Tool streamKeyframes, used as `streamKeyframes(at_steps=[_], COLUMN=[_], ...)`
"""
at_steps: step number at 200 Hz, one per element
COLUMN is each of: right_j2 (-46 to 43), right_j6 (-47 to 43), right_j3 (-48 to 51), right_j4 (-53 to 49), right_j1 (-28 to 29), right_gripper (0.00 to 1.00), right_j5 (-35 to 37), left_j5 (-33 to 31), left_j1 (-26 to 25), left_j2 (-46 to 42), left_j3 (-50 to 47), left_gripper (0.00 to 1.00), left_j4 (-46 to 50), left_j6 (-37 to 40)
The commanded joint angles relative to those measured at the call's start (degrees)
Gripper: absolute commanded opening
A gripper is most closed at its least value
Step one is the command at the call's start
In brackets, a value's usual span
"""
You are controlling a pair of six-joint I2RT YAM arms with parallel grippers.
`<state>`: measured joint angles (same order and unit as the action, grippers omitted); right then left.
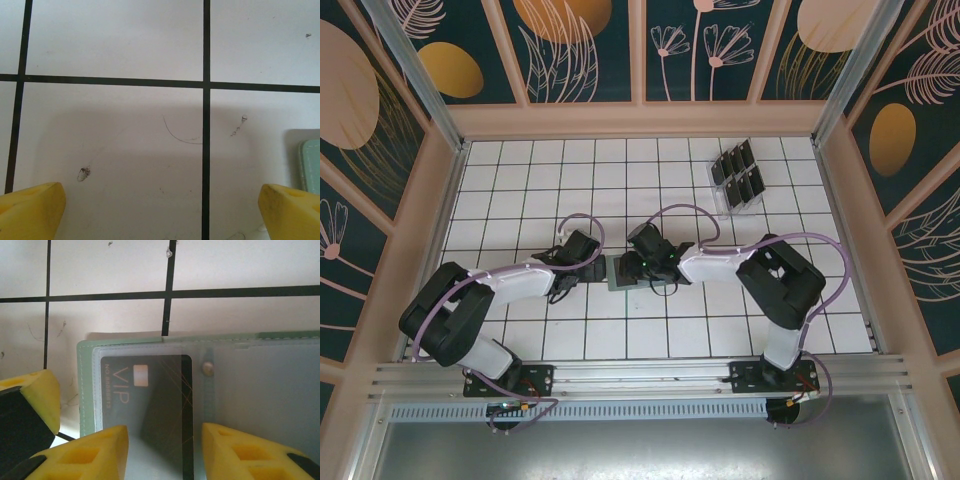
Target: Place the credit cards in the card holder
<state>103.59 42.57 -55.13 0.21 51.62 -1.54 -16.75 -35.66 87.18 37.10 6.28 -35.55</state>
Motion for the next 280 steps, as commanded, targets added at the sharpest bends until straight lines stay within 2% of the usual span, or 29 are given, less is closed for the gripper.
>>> streamKeyframes(at_steps=[1, 63, 100, 140, 203, 280], right_j2=[1.6, -0.6, -6.6, -8.5, -5.6, -1.7], right_j6=[1.4, 1.0, -1.0, -6.4, -13.0, -13.1], right_j3=[-1.5, -2.7, -2.3, -0.9, -3.0, -4.4], right_j4=[0.3, 0.1, -3.4, -6.8, -10.9, -10.9], right_j1=[0.7, 0.9, 0.2, -2.4, -5.0, -5.1], right_gripper=[0.43, 0.43, 0.51, 0.56, 0.57, 0.56], right_j5=[-0.8, -1.4, 1.6, 3.3, 4.2, 4.0], left_j5=[0.6, 0.6, 0.6, 0.9, 1.7, 2.9], left_j1=[0.3, 0.3, 0.3, 0.4, 0.4, 0.4], left_j2=[1.1, 0.7, -1.3, -3.3, -5.7, -6.0], left_j3=[-0.1, -0.1, 0.2, 1.6, 1.8, 0.1], left_gripper=[0.99, 0.99, 0.99, 0.99, 0.99, 0.98], left_j4=[-0.6, -0.7, -0.4, 0.7, 1.7, 0.6], left_j6=[0.8, 0.8, 0.5, 0.5, 0.7, 0.1])
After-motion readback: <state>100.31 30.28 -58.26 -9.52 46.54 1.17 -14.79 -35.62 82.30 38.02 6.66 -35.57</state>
